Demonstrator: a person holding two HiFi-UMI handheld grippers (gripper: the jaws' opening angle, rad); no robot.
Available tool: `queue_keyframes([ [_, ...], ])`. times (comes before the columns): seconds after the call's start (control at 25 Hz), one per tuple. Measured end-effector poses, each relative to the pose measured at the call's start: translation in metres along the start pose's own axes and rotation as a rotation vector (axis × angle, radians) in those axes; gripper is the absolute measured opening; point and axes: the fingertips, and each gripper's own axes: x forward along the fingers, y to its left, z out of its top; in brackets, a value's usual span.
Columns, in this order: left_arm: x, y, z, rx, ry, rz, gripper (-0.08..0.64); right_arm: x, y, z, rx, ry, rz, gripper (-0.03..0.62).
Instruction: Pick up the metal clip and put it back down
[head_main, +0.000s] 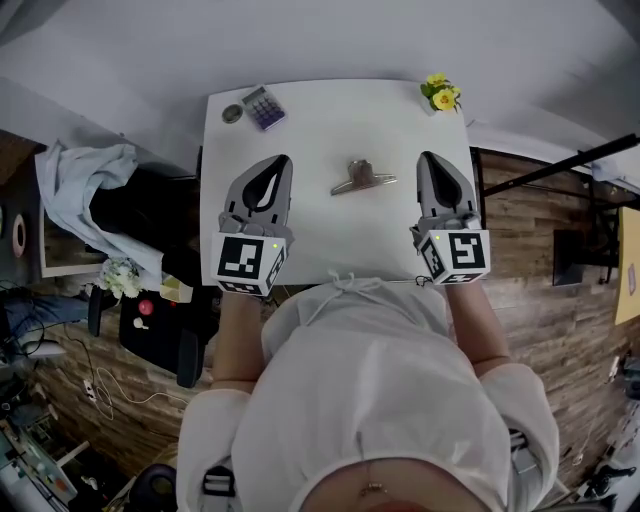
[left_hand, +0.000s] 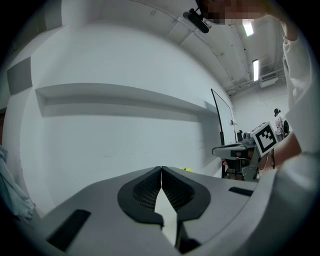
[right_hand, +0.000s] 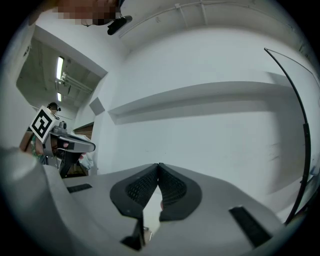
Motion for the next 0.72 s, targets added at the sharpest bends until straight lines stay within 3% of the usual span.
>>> queue_keyframes([
  [0.72, 0.005, 0.006, -0.007, -0.013, 0.014, 0.002, 0.020, 0.012, 0.008, -0.011, -0.012, 0.039, 0.050, 0.000],
])
